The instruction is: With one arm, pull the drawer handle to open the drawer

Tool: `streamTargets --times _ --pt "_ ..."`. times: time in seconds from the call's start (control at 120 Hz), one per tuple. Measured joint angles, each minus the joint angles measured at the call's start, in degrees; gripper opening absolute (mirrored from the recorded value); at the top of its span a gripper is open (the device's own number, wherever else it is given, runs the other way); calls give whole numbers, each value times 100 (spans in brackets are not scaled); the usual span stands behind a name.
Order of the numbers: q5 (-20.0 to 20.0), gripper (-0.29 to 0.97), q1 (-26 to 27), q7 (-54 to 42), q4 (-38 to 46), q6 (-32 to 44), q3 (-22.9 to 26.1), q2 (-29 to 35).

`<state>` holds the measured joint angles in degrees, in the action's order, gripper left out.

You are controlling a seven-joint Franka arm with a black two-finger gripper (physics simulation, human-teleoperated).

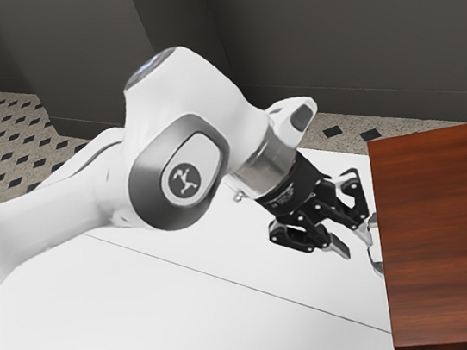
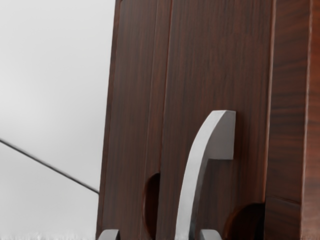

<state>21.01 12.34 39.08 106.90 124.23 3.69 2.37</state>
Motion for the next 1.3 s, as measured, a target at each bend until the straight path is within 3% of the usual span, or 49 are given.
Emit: streamTargets --times 1.3 --pt "39 -2 -6 -402 135 -4 -59 38"
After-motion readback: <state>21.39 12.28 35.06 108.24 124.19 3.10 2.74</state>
